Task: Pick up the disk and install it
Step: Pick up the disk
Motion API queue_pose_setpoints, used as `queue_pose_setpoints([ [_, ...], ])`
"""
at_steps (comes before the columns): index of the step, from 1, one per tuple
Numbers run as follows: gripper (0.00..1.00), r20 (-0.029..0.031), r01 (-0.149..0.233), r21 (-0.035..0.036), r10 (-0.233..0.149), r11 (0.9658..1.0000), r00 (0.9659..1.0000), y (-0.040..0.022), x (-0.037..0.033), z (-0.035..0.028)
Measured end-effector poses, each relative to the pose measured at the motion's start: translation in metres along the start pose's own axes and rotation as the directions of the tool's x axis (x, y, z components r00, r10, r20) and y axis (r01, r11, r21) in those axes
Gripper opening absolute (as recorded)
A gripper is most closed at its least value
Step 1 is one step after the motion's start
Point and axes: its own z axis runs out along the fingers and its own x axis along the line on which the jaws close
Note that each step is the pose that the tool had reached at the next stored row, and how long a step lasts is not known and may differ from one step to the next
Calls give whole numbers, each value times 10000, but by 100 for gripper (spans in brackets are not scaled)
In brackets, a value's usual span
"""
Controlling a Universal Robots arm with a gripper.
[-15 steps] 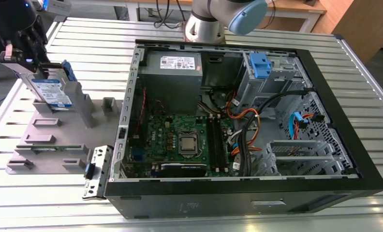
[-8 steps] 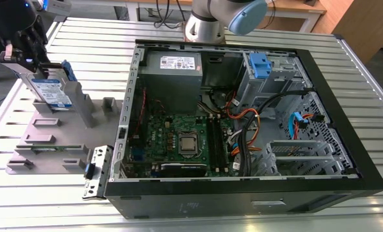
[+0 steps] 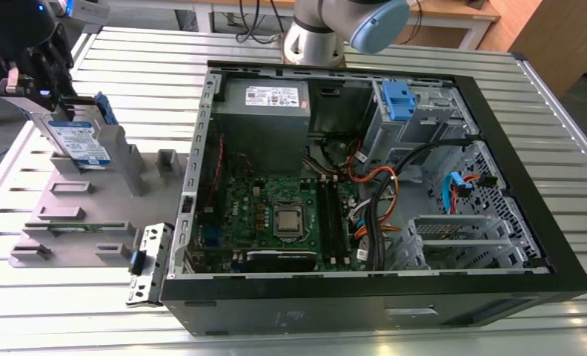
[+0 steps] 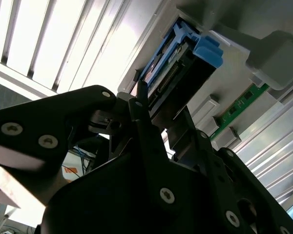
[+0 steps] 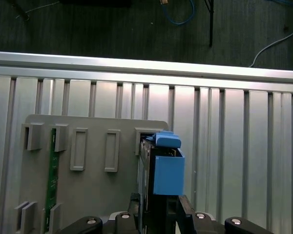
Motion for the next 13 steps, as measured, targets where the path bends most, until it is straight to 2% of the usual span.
queue_pose_setpoints([
  [9,42,0,-16,1,16,10000,10000,0,0,0],
  [10,41,0,-18,1,18,10000,10000,0,0,0],
  [11,35,0,-19,0,19,10000,10000,0,0,0],
  [13,35,0,-22,0,22,10000,10000,0,0,-1],
])
